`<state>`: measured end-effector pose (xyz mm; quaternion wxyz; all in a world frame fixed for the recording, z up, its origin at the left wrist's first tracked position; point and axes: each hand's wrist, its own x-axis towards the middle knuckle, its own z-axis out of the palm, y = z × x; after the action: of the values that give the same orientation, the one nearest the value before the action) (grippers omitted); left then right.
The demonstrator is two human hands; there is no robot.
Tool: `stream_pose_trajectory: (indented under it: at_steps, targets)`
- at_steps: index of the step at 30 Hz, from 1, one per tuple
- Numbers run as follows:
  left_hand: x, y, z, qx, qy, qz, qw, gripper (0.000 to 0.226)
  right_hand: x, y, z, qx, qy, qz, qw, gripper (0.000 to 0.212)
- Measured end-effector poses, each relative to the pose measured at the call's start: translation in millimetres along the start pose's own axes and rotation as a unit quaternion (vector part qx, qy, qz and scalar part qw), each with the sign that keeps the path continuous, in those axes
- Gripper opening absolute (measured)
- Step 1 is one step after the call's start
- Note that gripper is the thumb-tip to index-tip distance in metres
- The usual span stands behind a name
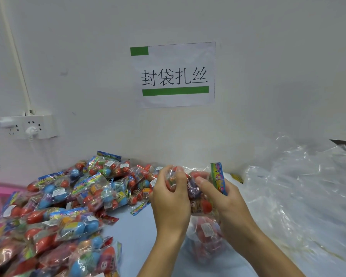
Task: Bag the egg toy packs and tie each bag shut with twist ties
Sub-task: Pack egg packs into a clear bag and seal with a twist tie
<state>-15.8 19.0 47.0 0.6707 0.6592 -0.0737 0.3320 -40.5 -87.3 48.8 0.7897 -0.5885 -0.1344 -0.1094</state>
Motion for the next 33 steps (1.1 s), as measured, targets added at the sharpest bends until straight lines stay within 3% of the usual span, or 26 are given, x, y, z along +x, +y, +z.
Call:
stream_pose_trajectory:
  at_steps: [5, 7, 12, 15, 18, 22, 27, 31, 33]
  targets:
    - [-2, 4, -3, 0.028, -0.025, 0.016, 0.999, 0.059, 0, 3, -2, -0.021, 0.048, -0.019, 0.998, 0.024]
    - [-3, 6, -3, 0.022, -0.042, 0.004, 0.999, 0.052, 0, 4, -2, -0.063, 0.079, -0.046, 0.994, 0.009]
    - [-4, 8, 1, -0.077, -0.095, -0.102, 0.987, 0.029, -2, 6, 1, -0.153, 0.123, -0.086, 0.977, 0.009]
    - [-4, 6, 2, -0.034, -0.055, -0.06, 0.996, 0.025, -5, 7, 5, -0.169, 0.112, -0.084, 0.976, 0.011]
    - [-6, 8, 3, 0.004, -0.009, -0.007, 1.0, 0.026, -10, 4, 13, -0.141, 0.088, -0.084, 0.983, 0.028]
    - [-7, 9, 1, 0.017, -0.02, 0.008, 1.0, 0.03, -12, 2, 17, -0.157, 0.094, -0.077, 0.98, 0.059]
    - [-7, 9, 3, -0.045, -0.074, -0.031, 0.996, 0.046, -7, -4, 9, -0.198, 0.118, -0.118, 0.966, 0.023]
    - [-8, 8, 2, -0.065, -0.129, -0.058, 0.988, 0.056, -4, -7, 0, -0.18, 0.126, -0.107, 0.97, 0.032]
    - [-8, 8, -1, -0.032, -0.14, -0.045, 0.989, 0.05, -2, -10, -6, -0.16, 0.142, -0.094, 0.972, 0.034]
